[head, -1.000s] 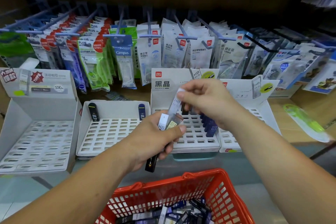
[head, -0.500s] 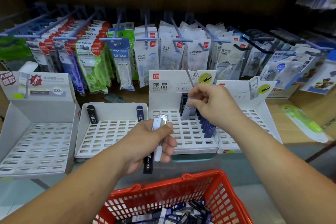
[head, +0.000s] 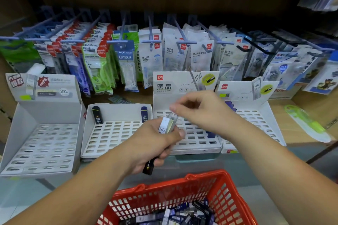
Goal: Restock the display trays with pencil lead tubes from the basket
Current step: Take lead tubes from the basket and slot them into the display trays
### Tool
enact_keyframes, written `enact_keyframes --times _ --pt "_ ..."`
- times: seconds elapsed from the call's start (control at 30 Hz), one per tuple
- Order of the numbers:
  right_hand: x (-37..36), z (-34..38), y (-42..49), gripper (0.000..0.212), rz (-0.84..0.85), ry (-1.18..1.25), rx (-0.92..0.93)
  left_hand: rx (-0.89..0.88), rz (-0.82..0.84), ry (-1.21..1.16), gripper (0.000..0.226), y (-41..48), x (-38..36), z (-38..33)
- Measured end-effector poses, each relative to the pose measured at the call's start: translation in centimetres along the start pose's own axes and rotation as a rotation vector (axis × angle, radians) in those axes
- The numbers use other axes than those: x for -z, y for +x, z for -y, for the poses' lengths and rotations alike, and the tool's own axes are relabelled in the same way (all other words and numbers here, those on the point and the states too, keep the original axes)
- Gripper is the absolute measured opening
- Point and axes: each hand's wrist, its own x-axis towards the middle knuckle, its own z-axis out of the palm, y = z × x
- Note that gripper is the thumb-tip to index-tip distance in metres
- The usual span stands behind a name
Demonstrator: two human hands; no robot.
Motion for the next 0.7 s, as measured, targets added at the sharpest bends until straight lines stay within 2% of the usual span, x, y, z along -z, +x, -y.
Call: enact_keyframes --times 0.07,0.17,0.4,0.57,0.7 --pt "-0.7 0.9 -1.1 0.019 0.09 0.05 -0.082 -0.035 0.014 0.059 0.019 -0.4 -0.3 -0.2" --pt "-0.8 1.6 -1.9 0.016 0.053 0.101 -0.193 -0.088 0.029 0.098 0.019 -1.0 -0.7 -0.5" --pt "-0.6 1.0 -3.9 0.018 -0.026 0.449 -0.421 -0.144 0.05 0.285 0.028 -2.3 0.2 -0.7" --pt "-0.6 -0.8 -4.4 0.012 -0.179 0.516 -0.412 -0.126 0.006 0.177 0.022 -2.3 0.8 -0.4" --pt "-0.3 -1.1 -4.8 0.013 -0.175 0.486 -0.311 -0.146 -0.016 0.102 0.017 -1.9 0.9 -0.3"
